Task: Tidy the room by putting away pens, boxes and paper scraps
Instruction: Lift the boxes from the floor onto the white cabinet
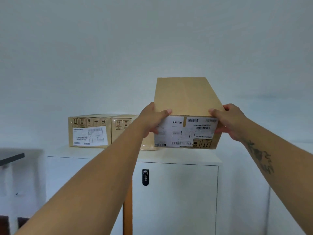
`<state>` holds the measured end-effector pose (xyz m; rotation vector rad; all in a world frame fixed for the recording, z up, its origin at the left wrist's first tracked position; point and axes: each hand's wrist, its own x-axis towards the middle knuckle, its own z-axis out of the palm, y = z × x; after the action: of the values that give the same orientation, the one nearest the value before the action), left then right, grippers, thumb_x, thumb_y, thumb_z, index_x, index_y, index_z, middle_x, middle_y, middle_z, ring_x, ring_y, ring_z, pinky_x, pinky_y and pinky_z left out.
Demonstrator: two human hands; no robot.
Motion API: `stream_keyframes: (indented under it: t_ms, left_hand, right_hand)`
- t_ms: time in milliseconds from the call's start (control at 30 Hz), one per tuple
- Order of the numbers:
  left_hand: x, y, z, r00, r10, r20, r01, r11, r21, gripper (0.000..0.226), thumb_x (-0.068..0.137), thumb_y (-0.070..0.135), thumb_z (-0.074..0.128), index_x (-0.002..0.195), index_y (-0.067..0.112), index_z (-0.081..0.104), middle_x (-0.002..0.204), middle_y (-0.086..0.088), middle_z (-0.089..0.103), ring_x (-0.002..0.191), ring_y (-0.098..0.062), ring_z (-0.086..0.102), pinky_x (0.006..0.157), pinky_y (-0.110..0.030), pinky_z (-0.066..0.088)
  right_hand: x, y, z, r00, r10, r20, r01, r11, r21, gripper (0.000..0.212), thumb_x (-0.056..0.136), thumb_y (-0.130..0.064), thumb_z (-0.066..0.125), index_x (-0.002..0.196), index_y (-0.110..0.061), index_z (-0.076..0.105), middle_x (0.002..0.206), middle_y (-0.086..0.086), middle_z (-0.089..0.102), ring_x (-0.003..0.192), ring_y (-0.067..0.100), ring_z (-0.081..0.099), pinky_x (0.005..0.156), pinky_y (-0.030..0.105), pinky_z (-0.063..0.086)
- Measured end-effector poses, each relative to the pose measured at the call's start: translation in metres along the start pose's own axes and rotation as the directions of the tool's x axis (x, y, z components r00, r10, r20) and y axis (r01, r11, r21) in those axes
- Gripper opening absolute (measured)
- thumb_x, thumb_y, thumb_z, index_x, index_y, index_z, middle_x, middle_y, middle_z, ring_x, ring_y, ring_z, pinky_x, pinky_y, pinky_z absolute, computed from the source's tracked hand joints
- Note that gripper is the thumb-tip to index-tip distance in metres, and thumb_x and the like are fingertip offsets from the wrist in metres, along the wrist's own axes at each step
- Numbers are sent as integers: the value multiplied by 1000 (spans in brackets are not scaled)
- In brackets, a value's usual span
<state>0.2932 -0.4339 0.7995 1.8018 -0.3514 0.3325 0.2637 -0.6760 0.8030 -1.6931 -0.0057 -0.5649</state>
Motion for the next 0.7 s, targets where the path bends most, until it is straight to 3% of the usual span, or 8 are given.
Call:
stream_keyframes:
  t_ms: [267, 400, 467, 533, 600, 700]
  left_hand:
    - [28, -36, 38, 991, -101, 85, 91, 989, 113, 71, 74, 52, 77, 126, 14, 48, 120, -4, 59, 100, -23, 61, 69, -50, 61]
    - [49, -63, 39, 992, -98, 76, 94, 994, 54, 81, 79, 45, 76, 147, 28, 35, 139, -3, 48, 107, -27, 60, 62, -45, 62]
    - [62, -75, 36, 996, -82, 34, 79, 994, 75, 77, 85, 41, 70, 150, 35, 30, 148, -2, 39, 110, -30, 59, 64, -41, 63]
    - [78, -90, 30, 1000, 0, -10, 2, 975, 224, 71, 86, 45, 65, 148, 40, 32, 149, 0, 40, 121, -31, 55, 78, -45, 61]
    - [94, -104, 22, 993, 121, -13, -98, 859, 502, 71, 84, 59, 59, 148, 39, 34, 149, 3, 44, 134, -27, 44, 102, -49, 47]
    - [117, -119, 10, 958, 286, -3, -151, 517, 843, 69, 88, 68, 44, 146, 31, 39, 152, 2, 38, 140, -25, 33, 110, -47, 32]
  right_hand:
    - [29, 44, -21, 989, 144, -21, -145, 985, -92, 40, 92, -23, 63, 123, -2, 47, 108, 19, 63, 80, 31, 69, 58, 43, 58]
    - [48, 61, -3, 987, 160, -12, -160, 973, -164, 56, 93, -29, 62, 138, -5, 39, 119, 14, 58, 83, 29, 66, 56, 43, 59]
    - [58, 64, 4, 995, 102, 15, -94, 961, -261, 58, 92, -32, 63, 142, -15, 39, 126, 9, 53, 93, 29, 63, 64, 45, 59]
    - [74, 71, 9, 998, 31, 57, -5, 911, -413, 58, 90, -36, 64, 142, -22, 42, 132, 6, 52, 107, 29, 57, 81, 47, 57]
    - [92, 80, 14, 994, -54, 97, 99, 831, -548, 57, 90, -39, 63, 142, -22, 44, 133, 6, 53, 113, 28, 52, 88, 38, 49]
    - [122, 98, 29, 977, -174, 126, 212, 682, -700, 55, 92, -43, 57, 139, -17, 47, 136, 11, 51, 120, 31, 50, 90, 37, 42]
